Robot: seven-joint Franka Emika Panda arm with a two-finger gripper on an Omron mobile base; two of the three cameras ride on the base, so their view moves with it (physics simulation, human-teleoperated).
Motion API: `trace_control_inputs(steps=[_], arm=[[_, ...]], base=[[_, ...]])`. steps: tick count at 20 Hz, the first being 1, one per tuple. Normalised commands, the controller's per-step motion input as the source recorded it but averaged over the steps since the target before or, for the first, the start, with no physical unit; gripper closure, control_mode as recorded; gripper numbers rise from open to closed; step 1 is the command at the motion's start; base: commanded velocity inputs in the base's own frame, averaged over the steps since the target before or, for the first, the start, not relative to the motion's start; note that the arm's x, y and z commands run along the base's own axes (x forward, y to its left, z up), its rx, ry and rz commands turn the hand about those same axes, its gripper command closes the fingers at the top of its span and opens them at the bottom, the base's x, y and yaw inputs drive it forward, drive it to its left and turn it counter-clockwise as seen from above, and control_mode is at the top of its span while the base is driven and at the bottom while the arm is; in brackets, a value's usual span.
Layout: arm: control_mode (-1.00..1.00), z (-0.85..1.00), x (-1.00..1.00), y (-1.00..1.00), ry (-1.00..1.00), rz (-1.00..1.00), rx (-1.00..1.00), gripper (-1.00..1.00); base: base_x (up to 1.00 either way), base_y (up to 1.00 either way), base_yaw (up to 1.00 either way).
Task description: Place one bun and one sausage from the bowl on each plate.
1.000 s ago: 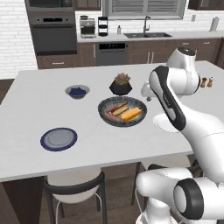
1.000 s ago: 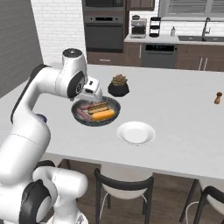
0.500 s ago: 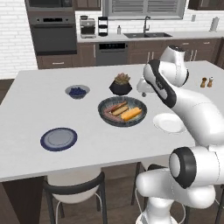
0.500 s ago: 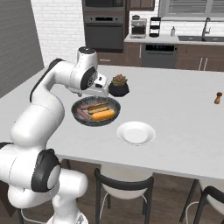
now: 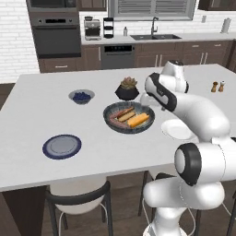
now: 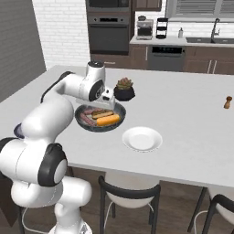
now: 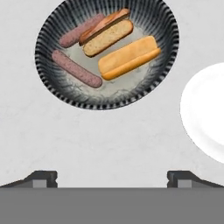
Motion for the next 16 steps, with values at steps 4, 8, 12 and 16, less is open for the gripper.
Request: trace_control_inputs(steps=[4, 8, 12, 16], arm=[[-1.0, -0.19, 0.0, 0.21, 0.0, -0.16, 0.0, -1.0], [-1.0, -0.17, 0.12, 0.24, 0.0, -0.33, 0.0, -1.0], [-1.0, -0.15, 0.36, 0.03, 0.04, -0.29, 0.0, -1.0], [-1.0, -0.23, 0.46, -0.03, 0.12, -0.18, 0.0, -1.0]], base=[[0.0, 0.0, 0.0], [0.0, 0.0, 0.0], [0.0, 0.0, 0.0], [0.0, 0.0, 0.0]])
